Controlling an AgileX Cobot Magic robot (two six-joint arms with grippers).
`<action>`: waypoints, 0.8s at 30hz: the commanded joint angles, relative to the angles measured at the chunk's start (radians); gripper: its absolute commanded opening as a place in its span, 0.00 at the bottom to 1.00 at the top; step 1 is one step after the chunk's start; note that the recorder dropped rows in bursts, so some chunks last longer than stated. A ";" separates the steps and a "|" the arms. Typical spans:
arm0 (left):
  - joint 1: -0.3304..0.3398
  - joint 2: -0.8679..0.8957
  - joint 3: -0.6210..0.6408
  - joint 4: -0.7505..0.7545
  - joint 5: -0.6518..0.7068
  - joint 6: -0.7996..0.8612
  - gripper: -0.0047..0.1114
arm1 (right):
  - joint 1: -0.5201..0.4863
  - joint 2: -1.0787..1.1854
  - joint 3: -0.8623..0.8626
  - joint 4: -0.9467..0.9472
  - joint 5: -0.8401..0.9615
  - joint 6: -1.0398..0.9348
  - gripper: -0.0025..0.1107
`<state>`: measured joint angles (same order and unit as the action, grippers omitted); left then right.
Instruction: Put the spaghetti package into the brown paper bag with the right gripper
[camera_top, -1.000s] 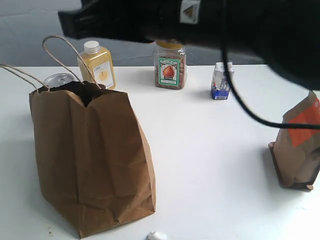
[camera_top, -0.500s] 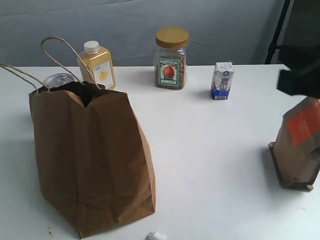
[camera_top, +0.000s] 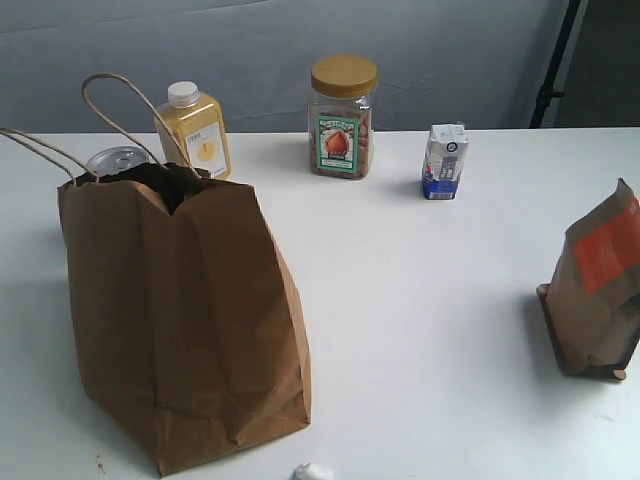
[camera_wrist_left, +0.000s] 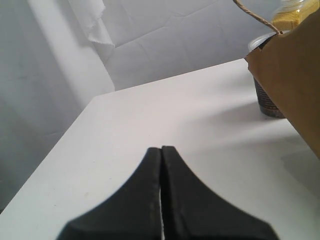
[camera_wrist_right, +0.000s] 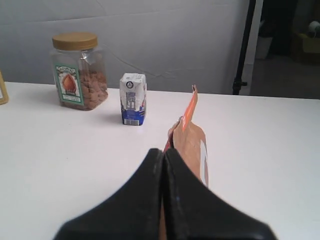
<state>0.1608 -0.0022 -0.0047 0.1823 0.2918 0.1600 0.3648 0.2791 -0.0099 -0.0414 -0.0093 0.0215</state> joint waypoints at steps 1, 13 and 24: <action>-0.002 0.002 0.005 -0.005 -0.007 -0.004 0.04 | -0.008 -0.119 0.010 0.013 0.084 -0.014 0.02; -0.002 0.002 0.005 -0.005 -0.007 -0.004 0.04 | -0.006 -0.279 0.010 -0.006 0.157 -0.049 0.02; -0.002 0.002 0.005 -0.005 -0.007 -0.004 0.04 | -0.006 -0.279 0.010 -0.006 0.150 -0.049 0.02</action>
<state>0.1608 -0.0022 -0.0047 0.1823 0.2918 0.1600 0.3608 0.0062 -0.0037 -0.0429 0.1418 -0.0216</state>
